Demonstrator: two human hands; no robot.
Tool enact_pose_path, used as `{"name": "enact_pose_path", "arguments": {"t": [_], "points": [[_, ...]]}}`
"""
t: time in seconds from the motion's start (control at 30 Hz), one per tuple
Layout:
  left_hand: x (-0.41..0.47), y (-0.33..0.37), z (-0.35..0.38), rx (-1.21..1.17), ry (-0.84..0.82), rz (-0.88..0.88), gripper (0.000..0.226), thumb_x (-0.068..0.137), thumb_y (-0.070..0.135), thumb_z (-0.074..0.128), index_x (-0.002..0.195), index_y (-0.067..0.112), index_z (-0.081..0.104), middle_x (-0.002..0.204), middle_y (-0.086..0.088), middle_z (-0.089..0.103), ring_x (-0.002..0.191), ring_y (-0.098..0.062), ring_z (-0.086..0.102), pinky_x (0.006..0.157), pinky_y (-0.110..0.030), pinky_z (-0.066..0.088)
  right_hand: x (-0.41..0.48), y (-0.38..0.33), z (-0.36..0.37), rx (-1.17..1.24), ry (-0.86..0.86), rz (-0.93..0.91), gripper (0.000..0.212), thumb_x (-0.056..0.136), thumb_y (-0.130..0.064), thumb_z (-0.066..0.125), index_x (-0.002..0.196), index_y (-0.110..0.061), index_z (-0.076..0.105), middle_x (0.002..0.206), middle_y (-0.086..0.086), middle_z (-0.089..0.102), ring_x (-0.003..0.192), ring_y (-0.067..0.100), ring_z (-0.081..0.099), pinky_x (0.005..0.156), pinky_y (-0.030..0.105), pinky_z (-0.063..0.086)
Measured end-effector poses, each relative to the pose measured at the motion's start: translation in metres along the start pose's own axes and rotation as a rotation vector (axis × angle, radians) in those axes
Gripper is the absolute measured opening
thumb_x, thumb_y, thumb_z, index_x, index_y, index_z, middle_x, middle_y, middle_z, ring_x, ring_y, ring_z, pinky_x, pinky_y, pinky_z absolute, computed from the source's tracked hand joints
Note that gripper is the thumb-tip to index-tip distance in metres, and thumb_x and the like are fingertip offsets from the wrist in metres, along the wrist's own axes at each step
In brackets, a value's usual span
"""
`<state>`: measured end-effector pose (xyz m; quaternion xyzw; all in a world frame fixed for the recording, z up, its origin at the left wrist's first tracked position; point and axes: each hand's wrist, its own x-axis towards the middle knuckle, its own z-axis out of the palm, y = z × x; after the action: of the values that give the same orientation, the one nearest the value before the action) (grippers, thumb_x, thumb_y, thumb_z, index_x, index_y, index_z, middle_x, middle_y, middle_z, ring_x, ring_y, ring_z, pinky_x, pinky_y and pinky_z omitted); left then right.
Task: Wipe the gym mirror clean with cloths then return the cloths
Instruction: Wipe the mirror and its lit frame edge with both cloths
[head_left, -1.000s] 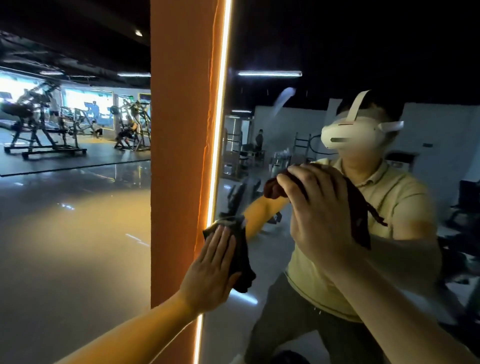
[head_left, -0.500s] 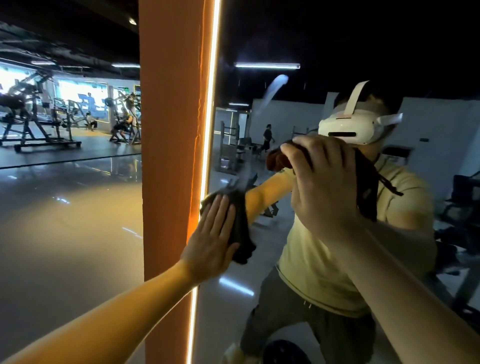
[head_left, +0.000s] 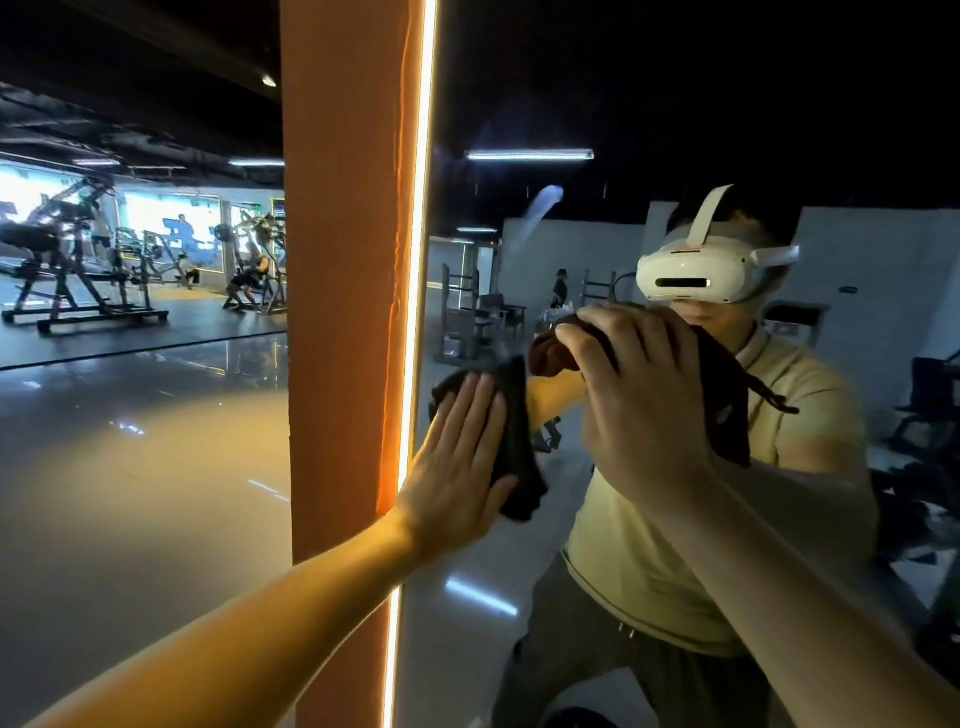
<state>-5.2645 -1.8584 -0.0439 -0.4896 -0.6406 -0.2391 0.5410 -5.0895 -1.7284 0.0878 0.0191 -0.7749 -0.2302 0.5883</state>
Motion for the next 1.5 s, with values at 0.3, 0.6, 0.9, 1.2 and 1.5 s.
{"name": "enact_pose_path", "arguments": {"t": [0.3, 0.6, 0.9, 1.2, 1.5], "points": [[0.022, -0.019, -0.034, 0.072, -0.081, 0.021, 0.072, 0.114, 0.044, 0.026, 0.163, -0.006, 0.008, 0.170, -0.031, 0.008, 0.160, -0.044, 0.009, 0.127, -0.061, 0.024, -0.004, 0.001, -0.004, 0.012, -0.098, -0.078, 0.044, 0.093, -0.013, 0.036, 0.129, -0.008, 0.061, 0.132, 0.016, 0.062, 0.125, 0.037, 0.051, 0.110, 0.055, 0.038], [-0.053, -0.017, -0.010, 0.190, -0.153, 0.214, 0.072, 0.114, 0.046, 0.019, 0.165, 0.000, -0.001, 0.172, -0.025, 0.003, 0.161, -0.038, -0.001, 0.130, -0.055, 0.015, -0.008, 0.005, 0.007, 0.003, -0.051, -0.090, 0.038, 0.096, -0.009, 0.043, 0.131, -0.011, 0.057, 0.134, 0.014, 0.059, 0.129, 0.035, 0.049, 0.113, 0.053, 0.034], [0.079, -0.005, -0.027, -0.067, 0.098, -0.318, 0.075, 0.111, 0.044, 0.026, 0.162, -0.009, 0.012, 0.172, -0.029, 0.005, 0.162, -0.040, 0.005, 0.130, -0.058, 0.012, -0.003, 0.000, -0.002, 0.012, -0.039, -0.036, 0.040, 0.098, -0.012, 0.038, 0.132, -0.009, 0.059, 0.134, 0.016, 0.061, 0.127, 0.037, 0.051, 0.112, 0.055, 0.036], [-0.093, -0.017, -0.015, 0.182, -0.274, 0.221, 0.076, 0.113, 0.050, 0.025, 0.165, -0.001, 0.005, 0.171, -0.028, 0.002, 0.161, -0.041, 0.001, 0.120, -0.060, 0.037, -0.007, 0.019, -0.014, -0.031, 0.000, -0.031, 0.039, 0.092, -0.003, 0.054, 0.130, -0.006, 0.063, 0.132, 0.017, 0.062, 0.124, 0.037, 0.050, 0.107, 0.051, 0.033], [0.204, -0.017, -0.060, -0.061, 0.208, -0.343, 0.074, 0.109, 0.038, 0.035, 0.161, -0.011, 0.014, 0.170, -0.031, 0.008, 0.161, -0.042, 0.007, 0.129, -0.058, 0.012, 0.036, 0.031, -0.031, -0.021, 0.082, 0.119, 0.049, 0.088, -0.018, 0.039, 0.134, -0.011, 0.054, 0.133, 0.013, 0.058, 0.126, 0.034, 0.050, 0.109, 0.053, 0.037]]}}
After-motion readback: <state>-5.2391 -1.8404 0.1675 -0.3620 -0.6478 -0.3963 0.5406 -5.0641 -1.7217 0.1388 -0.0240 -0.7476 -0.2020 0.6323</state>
